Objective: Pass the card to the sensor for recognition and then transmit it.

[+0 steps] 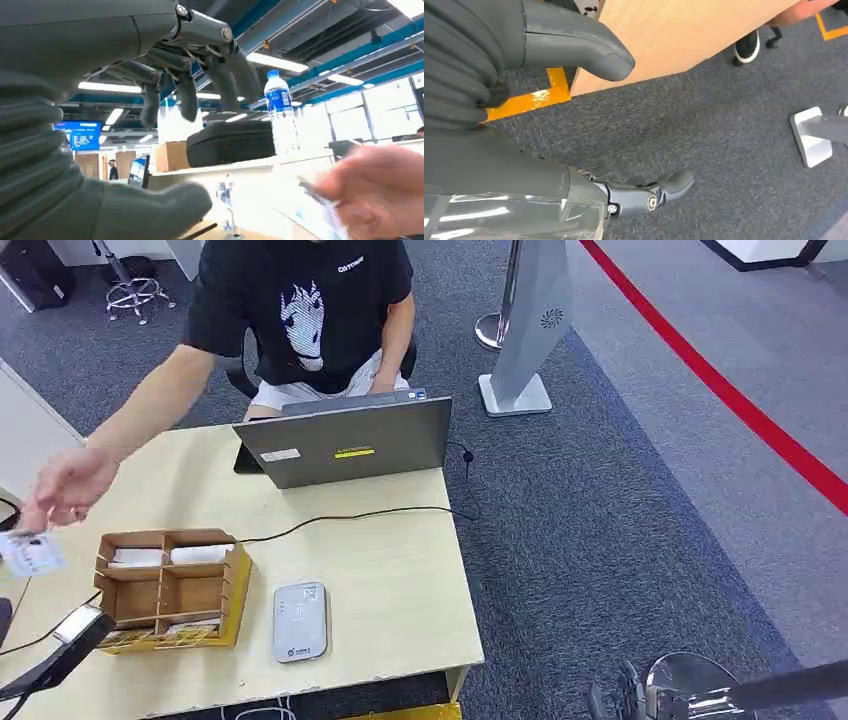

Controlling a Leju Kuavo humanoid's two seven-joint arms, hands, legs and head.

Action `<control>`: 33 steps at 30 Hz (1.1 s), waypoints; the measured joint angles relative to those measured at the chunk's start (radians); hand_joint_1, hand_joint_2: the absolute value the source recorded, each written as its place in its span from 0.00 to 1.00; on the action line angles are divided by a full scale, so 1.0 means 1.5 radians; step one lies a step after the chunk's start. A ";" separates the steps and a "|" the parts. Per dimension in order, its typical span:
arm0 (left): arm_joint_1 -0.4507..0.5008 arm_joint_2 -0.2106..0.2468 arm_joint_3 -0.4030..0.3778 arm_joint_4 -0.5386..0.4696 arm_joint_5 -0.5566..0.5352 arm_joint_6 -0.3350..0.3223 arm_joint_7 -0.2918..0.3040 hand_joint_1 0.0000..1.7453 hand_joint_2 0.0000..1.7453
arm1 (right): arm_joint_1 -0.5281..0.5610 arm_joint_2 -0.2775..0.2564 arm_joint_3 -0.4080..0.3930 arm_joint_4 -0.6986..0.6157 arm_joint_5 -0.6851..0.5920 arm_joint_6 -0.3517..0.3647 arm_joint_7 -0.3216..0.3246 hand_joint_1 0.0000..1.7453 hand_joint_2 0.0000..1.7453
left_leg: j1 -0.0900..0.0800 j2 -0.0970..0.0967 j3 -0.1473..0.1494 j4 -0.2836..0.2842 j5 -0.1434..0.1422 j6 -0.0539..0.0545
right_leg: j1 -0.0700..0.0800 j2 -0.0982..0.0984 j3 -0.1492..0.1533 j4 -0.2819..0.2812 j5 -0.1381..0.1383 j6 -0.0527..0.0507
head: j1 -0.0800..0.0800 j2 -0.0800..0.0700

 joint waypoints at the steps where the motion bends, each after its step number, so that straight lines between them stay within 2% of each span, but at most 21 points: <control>1: -0.003 -0.002 0.001 0.000 0.002 0.000 -0.003 0.00 1.00 | 0.000 0.000 0.000 -0.001 0.000 -0.002 0.003 0.00 1.00 | 0.000 0.000 0.000 0.000 0.000 0.000 | 0.000 0.000 0.000 0.000 0.000 0.000 | 0.000 0.000; 16: -0.028 -0.019 0.001 -0.001 0.006 0.004 -0.011 0.00 1.00 | 0.002 0.000 -0.008 -0.005 0.002 -0.009 0.011 0.00 1.00 | 0.000 0.000 0.000 0.000 0.000 0.000 | 0.000 0.000 0.000 0.000 0.000 0.000 | 0.000 0.000; 17: -0.025 -0.021 0.001 -0.003 0.009 0.001 -0.019 0.00 1.00 | 0.004 0.000 -0.008 -0.007 0.002 -0.010 0.012 0.00 1.00 | 0.000 0.000 0.000 0.000 0.000 0.000 | 0.000 0.001 0.000 0.000 0.000 0.000 | 0.000 0.000; 19: -0.010 -0.015 -0.012 -0.014 0.019 -0.034 -0.064 0.00 1.00 | 0.009 0.000 -0.009 -0.015 0.000 -0.022 0.022 0.00 1.00 | 0.000 0.001 0.000 0.000 0.000 0.000 | 0.000 0.001 -0.001 0.000 0.000 0.000 | 0.000 0.000; 21: 0.015 -0.002 -0.058 -0.030 0.007 -0.083 -0.082 0.00 1.00 | 0.013 0.000 -0.021 -0.018 0.009 -0.016 0.023 0.00 1.00 | -0.001 0.000 0.000 0.000 0.000 0.000 | 0.000 0.000 -0.001 -0.001 0.000 0.000 | 0.000 0.000; 24: 0.046 0.034 -0.159 -0.042 -0.003 -0.123 -0.046 0.00 1.00 | 0.006 0.001 -0.053 -0.013 0.036 0.010 0.006 0.00 1.00 | 0.000 0.001 -0.001 0.000 0.000 0.000 | 0.000 0.001 -0.001 -0.001 0.000 0.000 | 0.000 0.000; 28: 0.075 0.068 -0.256 -0.062 -0.002 -0.140 -0.001 0.00 1.00 | -0.006 0.001 -0.087 -0.002 0.037 0.016 -0.005 0.00 1.00 | -0.001 0.001 -0.001 0.000 0.000 0.000 | -0.001 0.001 -0.001 -0.001 0.000 0.000 | 0.000 0.000; 31: 0.097 0.064 -0.330 -0.093 -0.070 -0.121 0.061 0.00 1.00 | -0.007 0.001 -0.097 0.004 0.019 0.014 -0.007 0.00 1.00 | -0.001 0.001 -0.001 0.000 -0.001 0.001 | -0.001 0.001 -0.001 -0.001 0.000 0.000 | -0.001 0.000; 33: 0.099 0.064 -0.404 -0.116 -0.115 -0.113 0.107 0.00 1.00 | -0.007 0.001 -0.098 0.005 0.004 0.008 -0.004 0.00 1.00 | -0.001 0.000 -0.001 0.000 -0.001 0.001 | -0.001 0.000 -0.001 -0.001 0.000 0.000 | 0.000 0.000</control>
